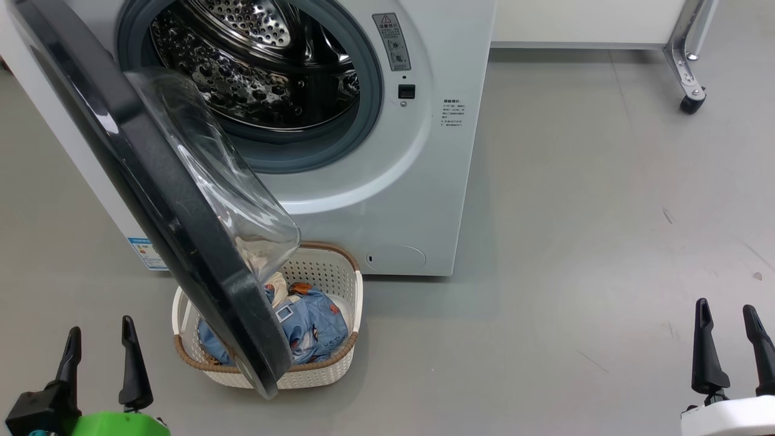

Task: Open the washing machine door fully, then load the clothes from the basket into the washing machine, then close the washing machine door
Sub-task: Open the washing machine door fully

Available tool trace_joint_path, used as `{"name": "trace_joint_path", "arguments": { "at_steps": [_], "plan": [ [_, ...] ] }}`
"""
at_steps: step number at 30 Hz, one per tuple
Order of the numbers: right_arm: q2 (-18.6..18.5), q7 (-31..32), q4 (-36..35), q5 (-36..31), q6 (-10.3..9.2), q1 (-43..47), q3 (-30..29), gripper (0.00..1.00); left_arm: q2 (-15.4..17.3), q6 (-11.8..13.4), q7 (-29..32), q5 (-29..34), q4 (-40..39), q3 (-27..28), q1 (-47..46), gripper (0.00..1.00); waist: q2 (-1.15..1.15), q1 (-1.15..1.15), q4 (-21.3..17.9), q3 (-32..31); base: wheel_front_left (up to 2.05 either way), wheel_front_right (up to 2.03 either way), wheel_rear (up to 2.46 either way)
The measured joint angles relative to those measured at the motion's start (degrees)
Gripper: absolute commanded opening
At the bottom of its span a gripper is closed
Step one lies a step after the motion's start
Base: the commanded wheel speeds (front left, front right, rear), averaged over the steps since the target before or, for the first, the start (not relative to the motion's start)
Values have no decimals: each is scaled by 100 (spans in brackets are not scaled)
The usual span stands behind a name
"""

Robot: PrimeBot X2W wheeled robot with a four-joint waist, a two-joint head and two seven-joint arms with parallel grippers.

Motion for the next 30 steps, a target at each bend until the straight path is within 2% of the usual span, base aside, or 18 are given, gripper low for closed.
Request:
{"name": "trace_joint_path", "arguments": {
  "at_steps": [11, 12, 13, 14, 24, 30],
  "plan": [
    [185, 0, -2, -287, 130, 99, -136, 100, 0, -9, 0, 0, 3, -8, 2, 100, 0, 0, -50, -12, 0, 0, 0],
    [205, 0, -3, -293, 131, 100, -151, 100, 0, -9, 0, 0, 16, -8, 2, 87, 0, 0, -52, -12, 0, 0, 0],
    [225, 0, -3, -304, 137, 101, -168, 100, 0, -9, 0, 0, 44, -12, 5, 23, 0, 0, -54, -11, 0, 0, 0],
    [244, 0, -4, -323, 153, 101, -187, 100, 0, -9, 0, -11, 85, -18, 16, 0, 0, 0, -55, -11, 0, 0, 0],
    [304, 0, -27, -424, 188, 103, -318, 100, 0, 8, 0, -331, 202, 67, 87, 0, 0, 0, -36, -2, 0, 0, 0],
    [349, 0, -63, -435, 229, 113, -430, 100, 1, 308, 0, -509, -133, 427, -21, 0, 0, 0, 19, -1, 0, 0, 0]
  ]
}}
